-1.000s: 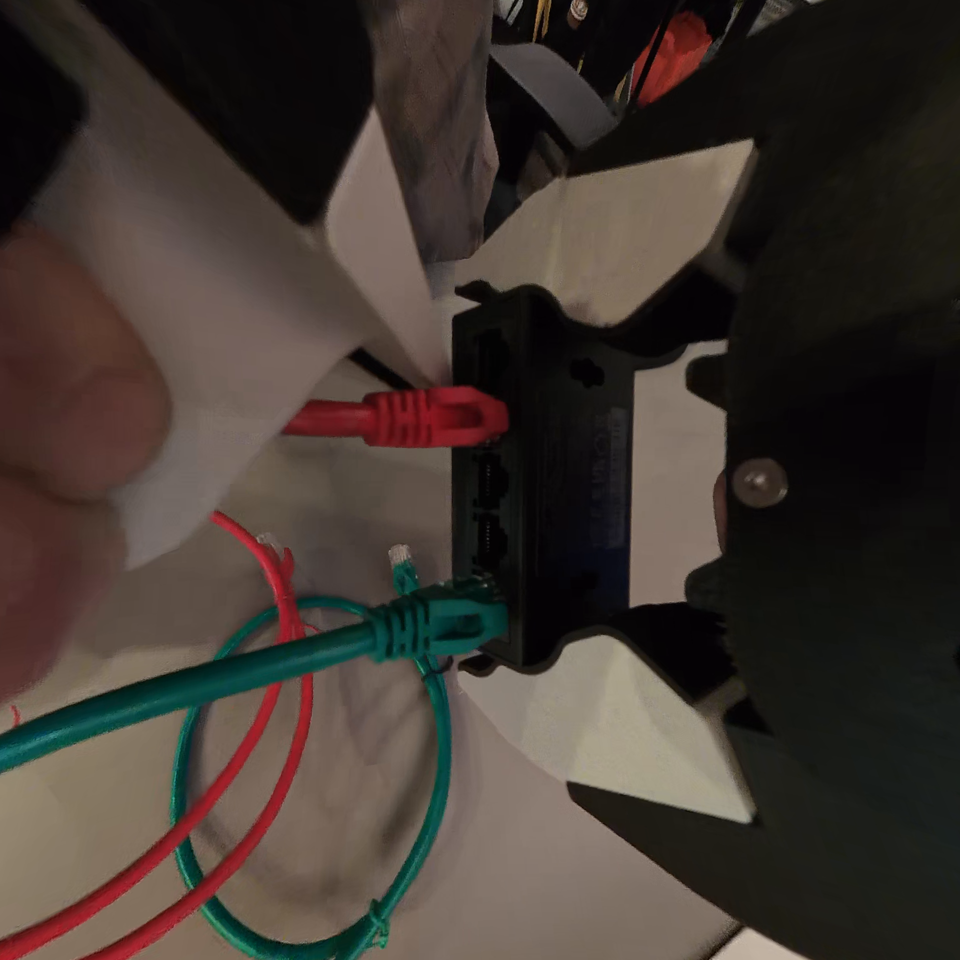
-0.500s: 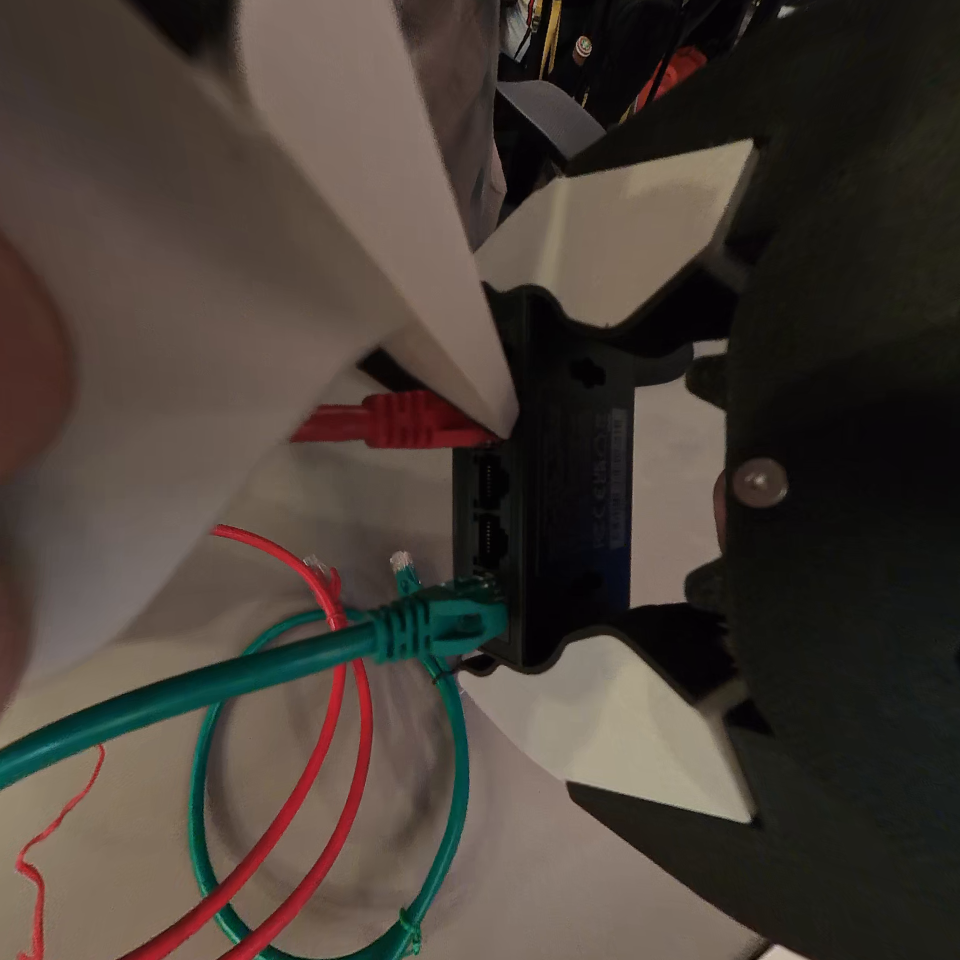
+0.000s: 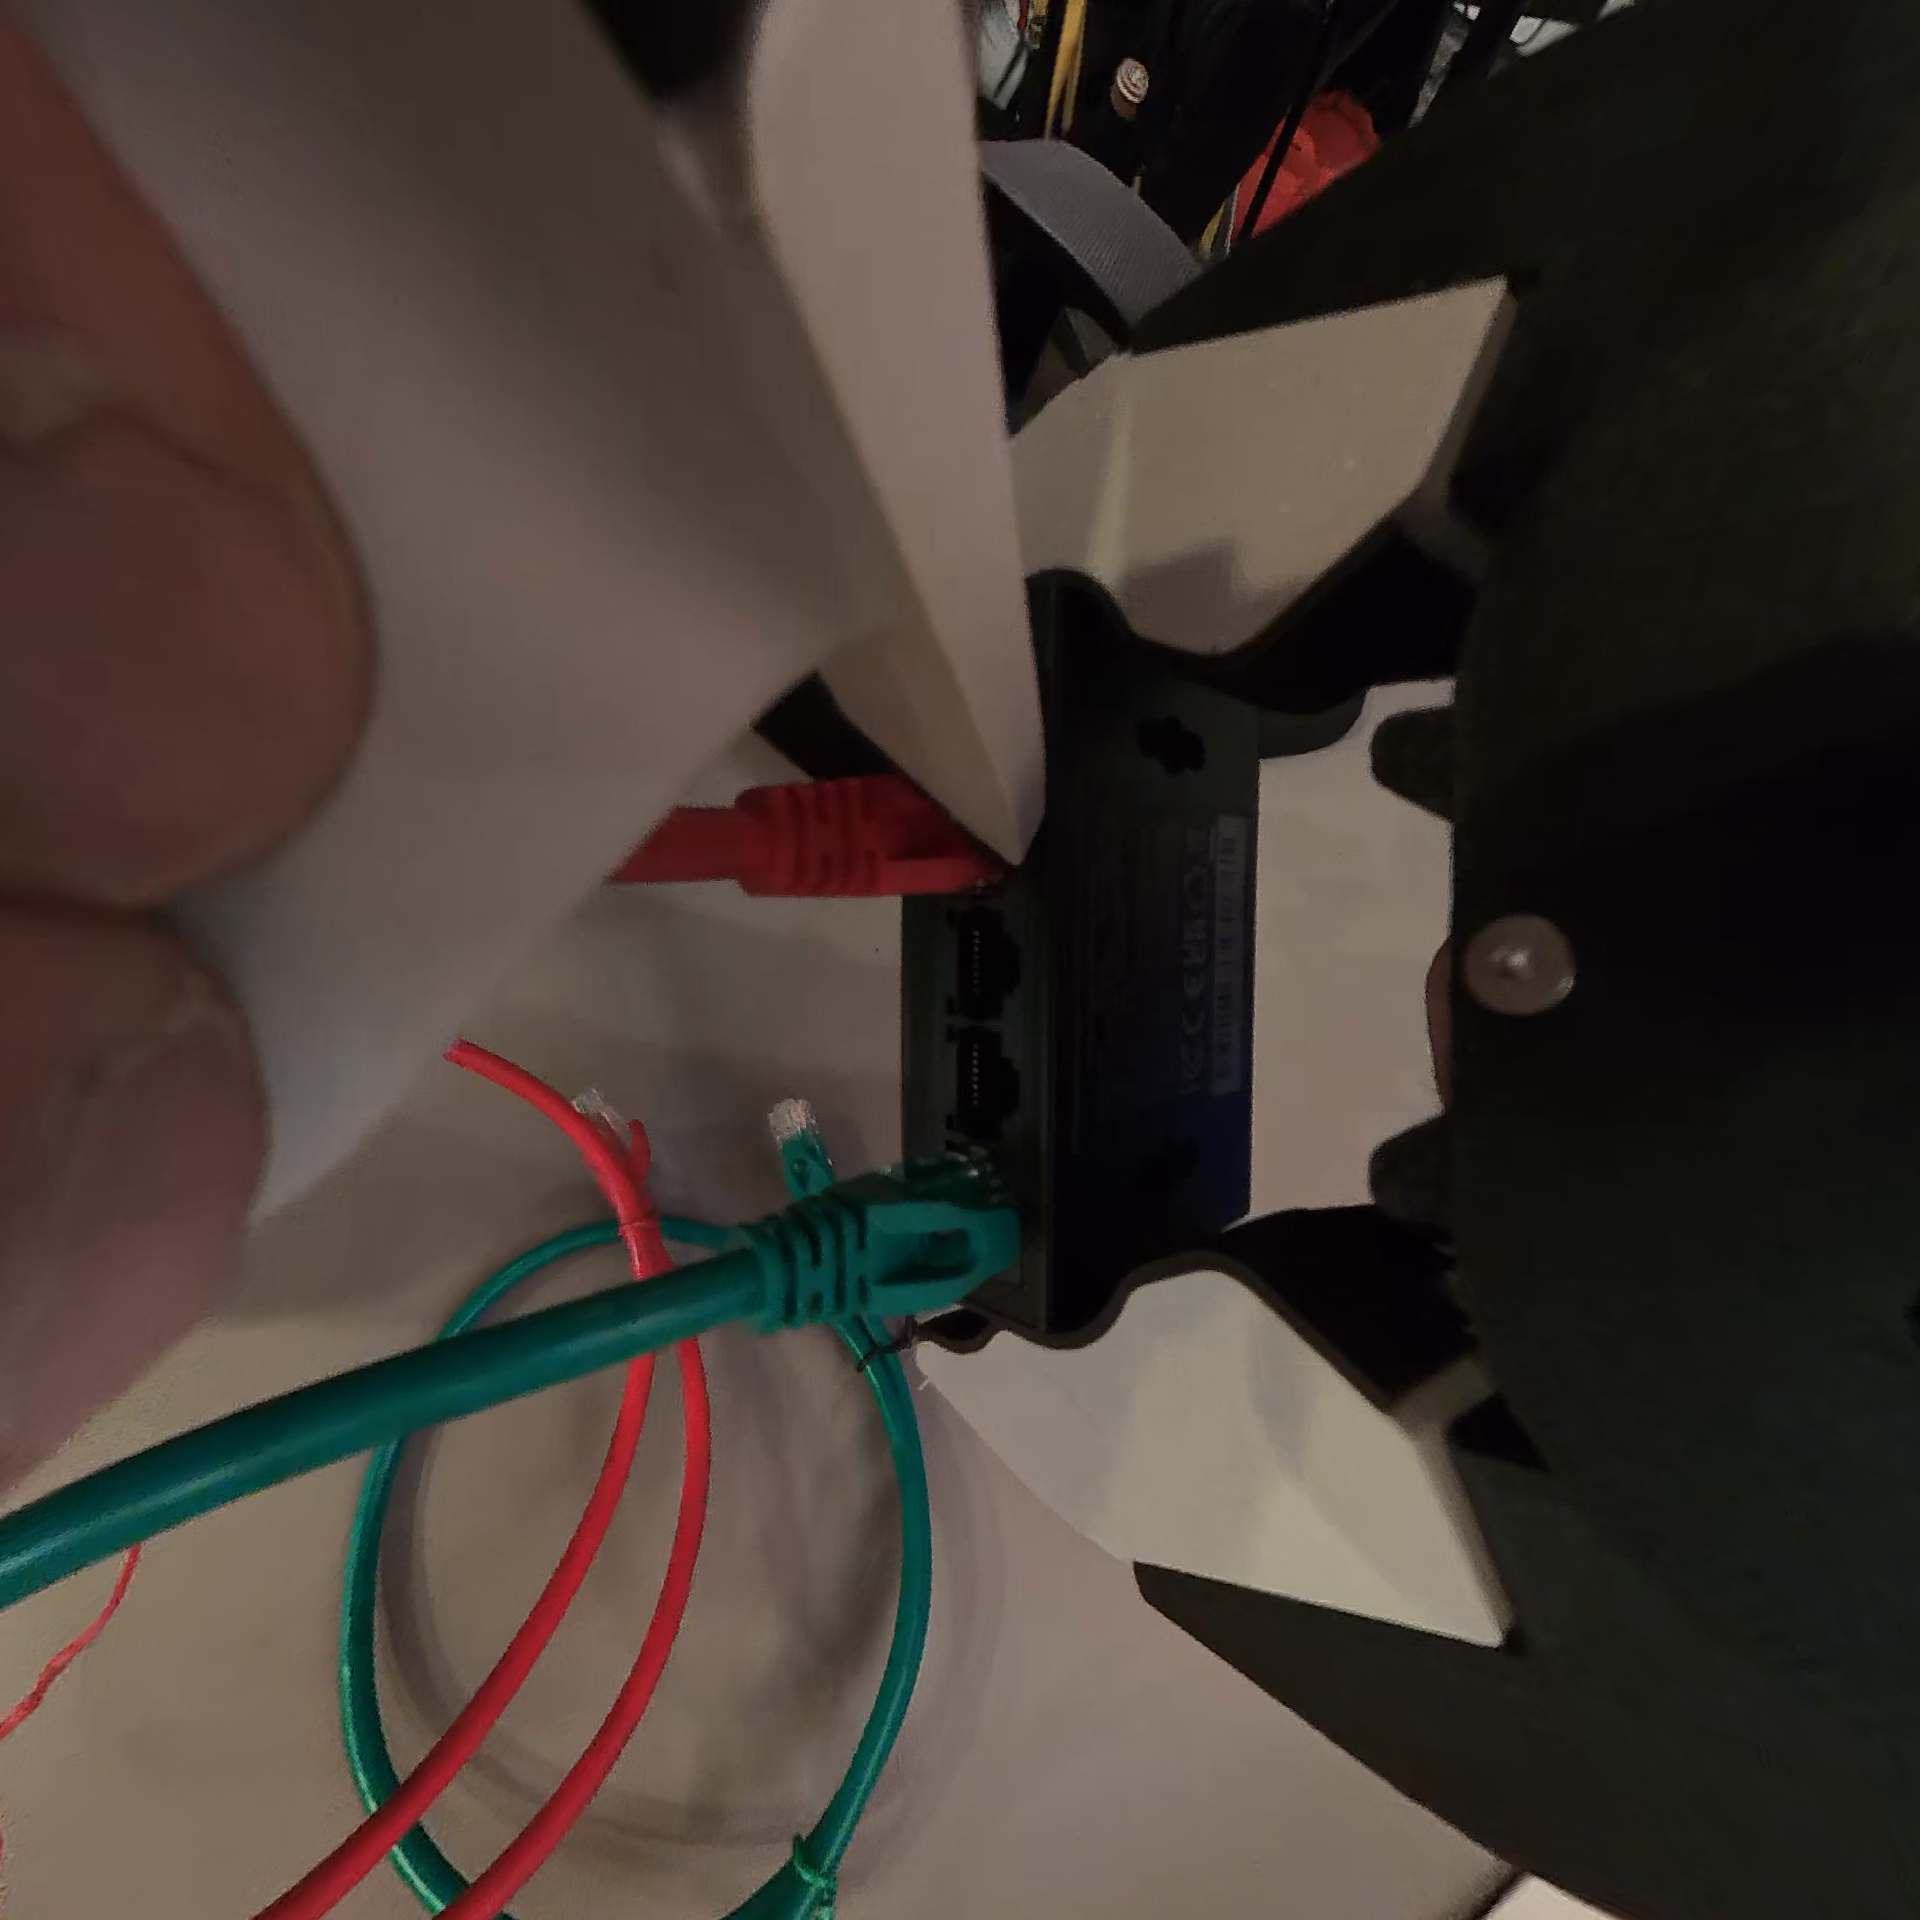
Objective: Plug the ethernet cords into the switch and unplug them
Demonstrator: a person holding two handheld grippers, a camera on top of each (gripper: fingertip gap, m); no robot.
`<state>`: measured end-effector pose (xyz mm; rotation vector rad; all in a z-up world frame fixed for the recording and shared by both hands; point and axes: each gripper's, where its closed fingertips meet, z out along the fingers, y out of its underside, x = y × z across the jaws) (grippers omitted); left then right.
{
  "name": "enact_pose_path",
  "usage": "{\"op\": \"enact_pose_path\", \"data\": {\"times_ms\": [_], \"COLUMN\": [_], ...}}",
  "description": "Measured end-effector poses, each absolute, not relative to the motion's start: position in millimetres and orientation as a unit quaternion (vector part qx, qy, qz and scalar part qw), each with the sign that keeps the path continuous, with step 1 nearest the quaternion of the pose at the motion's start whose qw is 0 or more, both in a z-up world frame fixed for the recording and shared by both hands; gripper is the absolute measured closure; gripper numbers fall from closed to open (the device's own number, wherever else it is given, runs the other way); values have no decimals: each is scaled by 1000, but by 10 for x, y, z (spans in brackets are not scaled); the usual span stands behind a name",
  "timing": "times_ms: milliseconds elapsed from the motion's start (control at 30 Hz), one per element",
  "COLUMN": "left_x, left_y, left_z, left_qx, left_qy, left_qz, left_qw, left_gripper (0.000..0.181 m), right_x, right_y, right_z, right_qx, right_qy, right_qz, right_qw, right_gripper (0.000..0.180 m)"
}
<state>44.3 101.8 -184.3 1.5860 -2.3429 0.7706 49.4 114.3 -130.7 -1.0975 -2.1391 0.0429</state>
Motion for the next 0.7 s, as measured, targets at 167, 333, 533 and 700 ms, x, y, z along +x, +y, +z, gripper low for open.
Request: {"op": "enact_pose_path", "data": {"times_ms": [167, 333, 533, 700], "left_x": [451, 477, 533, 598], "left_y": [1016, 1009, 962, 971], "left_z": [-1871, -1858, -1832, -1797], "left_qx": [540, 544, 542, 547], "left_qy": [-793, -786, -781, -772], "left_qz": [261, 275, 298, 315], "left_qw": [107, 102, 89, 76], "left_gripper": [58, 57, 57, 57], "right_x": [509, 526, 557, 603], "right_y": [1142, 1148, 1113, 1118], "right_z": [-1339, -1326, -1295, -1269], "right_qx": [-429, -436, -443, -445], "right_qy": [-834, -827, -816, -805], "right_qz": [14, 12, 3, -25], "right_qw": [346, 354, 372, 392], "right_gripper": [170, 170, 170, 170]}}
